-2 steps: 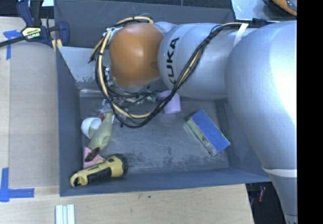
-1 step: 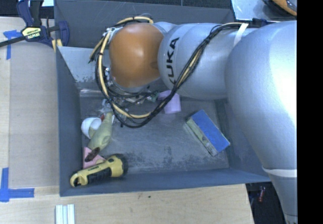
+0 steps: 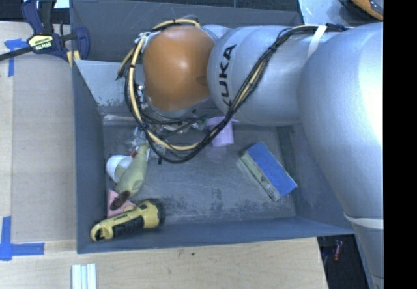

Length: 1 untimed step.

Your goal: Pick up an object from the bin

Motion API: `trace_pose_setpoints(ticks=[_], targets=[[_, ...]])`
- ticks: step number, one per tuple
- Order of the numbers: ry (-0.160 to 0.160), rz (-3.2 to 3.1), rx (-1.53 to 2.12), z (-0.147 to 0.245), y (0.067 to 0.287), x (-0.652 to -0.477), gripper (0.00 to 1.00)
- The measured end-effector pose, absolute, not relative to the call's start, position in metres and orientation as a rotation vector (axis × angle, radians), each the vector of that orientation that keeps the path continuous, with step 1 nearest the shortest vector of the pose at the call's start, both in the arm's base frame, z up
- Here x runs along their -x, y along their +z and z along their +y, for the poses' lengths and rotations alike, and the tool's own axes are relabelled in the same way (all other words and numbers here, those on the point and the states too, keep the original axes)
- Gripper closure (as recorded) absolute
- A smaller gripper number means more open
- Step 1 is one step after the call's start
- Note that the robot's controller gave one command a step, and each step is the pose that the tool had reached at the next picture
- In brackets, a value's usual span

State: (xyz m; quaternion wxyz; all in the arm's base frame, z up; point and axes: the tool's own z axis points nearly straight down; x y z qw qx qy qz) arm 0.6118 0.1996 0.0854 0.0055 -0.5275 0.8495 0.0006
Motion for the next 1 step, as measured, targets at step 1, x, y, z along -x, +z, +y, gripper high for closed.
trace_pose_setpoints(ticks=[1], targets=[[0.0,2.657,1.646,0.2,0.1263,-0.6131,1.0]])
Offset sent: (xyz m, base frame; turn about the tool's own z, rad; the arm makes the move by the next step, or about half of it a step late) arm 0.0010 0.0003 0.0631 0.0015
